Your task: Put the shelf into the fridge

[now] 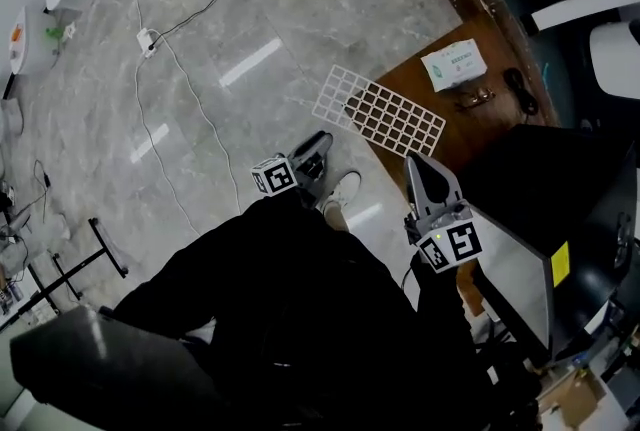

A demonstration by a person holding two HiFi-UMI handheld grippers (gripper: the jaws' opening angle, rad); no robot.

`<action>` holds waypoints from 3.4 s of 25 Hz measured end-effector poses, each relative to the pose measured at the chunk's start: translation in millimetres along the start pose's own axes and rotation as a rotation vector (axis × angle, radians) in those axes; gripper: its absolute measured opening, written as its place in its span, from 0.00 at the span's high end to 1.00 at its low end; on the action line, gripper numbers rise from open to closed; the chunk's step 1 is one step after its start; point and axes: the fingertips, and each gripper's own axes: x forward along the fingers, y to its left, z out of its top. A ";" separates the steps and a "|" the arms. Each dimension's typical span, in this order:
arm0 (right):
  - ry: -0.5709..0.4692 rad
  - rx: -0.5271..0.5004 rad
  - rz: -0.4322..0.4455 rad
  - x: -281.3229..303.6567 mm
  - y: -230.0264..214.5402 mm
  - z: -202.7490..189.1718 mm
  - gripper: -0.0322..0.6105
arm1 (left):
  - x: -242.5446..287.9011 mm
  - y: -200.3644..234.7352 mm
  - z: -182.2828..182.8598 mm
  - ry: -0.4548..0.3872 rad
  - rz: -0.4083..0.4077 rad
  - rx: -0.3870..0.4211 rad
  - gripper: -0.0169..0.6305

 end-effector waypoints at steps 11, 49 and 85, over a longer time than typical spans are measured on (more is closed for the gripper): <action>0.072 0.050 -0.065 -0.8 -8.4 -31.4 0.94 | 24.5 88.1 1.0 -0.076 0.079 -0.182 0.59; 0.023 0.243 -0.239 -43.4 2.9 -50.4 0.94 | 38.4 -4.4 100.8 -0.290 -0.194 -0.424 0.92; -0.935 1.184 -0.343 -104.0 -33.7 -20.7 0.89 | -19.3 -227.2 156.1 -0.088 -0.338 -0.406 0.92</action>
